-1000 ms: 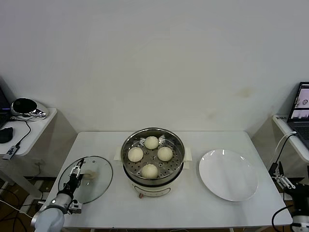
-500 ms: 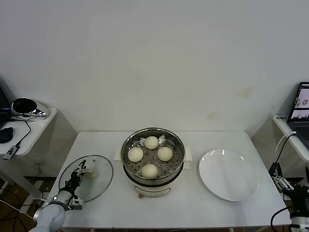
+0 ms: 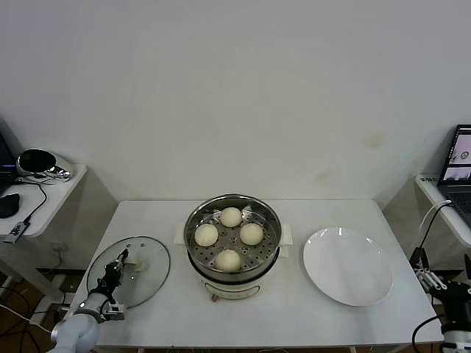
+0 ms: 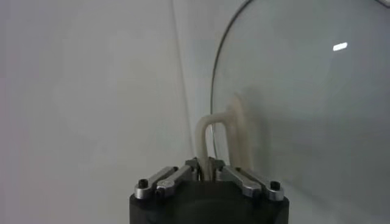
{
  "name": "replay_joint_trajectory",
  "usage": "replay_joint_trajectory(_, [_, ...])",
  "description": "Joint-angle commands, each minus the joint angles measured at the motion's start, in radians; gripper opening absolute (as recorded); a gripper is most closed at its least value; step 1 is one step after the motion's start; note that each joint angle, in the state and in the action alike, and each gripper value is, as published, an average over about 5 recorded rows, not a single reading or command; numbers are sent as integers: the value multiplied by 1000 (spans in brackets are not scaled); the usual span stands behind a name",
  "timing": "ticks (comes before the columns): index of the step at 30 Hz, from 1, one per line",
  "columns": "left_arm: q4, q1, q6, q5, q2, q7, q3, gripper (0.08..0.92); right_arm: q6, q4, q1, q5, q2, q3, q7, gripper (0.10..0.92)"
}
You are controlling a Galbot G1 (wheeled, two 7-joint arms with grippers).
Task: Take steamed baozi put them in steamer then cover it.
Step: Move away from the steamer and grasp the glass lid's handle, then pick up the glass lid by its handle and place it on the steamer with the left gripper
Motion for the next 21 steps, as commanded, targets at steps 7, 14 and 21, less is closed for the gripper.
replay_joint_trajectory(7, [-411, 195, 232, -81, 25, -57, -101, 150, 4, 3, 3, -10, -14, -33, -4, 823])
replay_joint_trajectory(14, [-672, 305, 388, -205, 127, 86, -190, 150, 10, 2, 1, -20, -21, -55, -7, 823])
replay_joint_trajectory(21, [-861, 263, 547, -337, 282, 186, -115, 150, 22, 2, -3, -79, 0, -102, -10, 823])
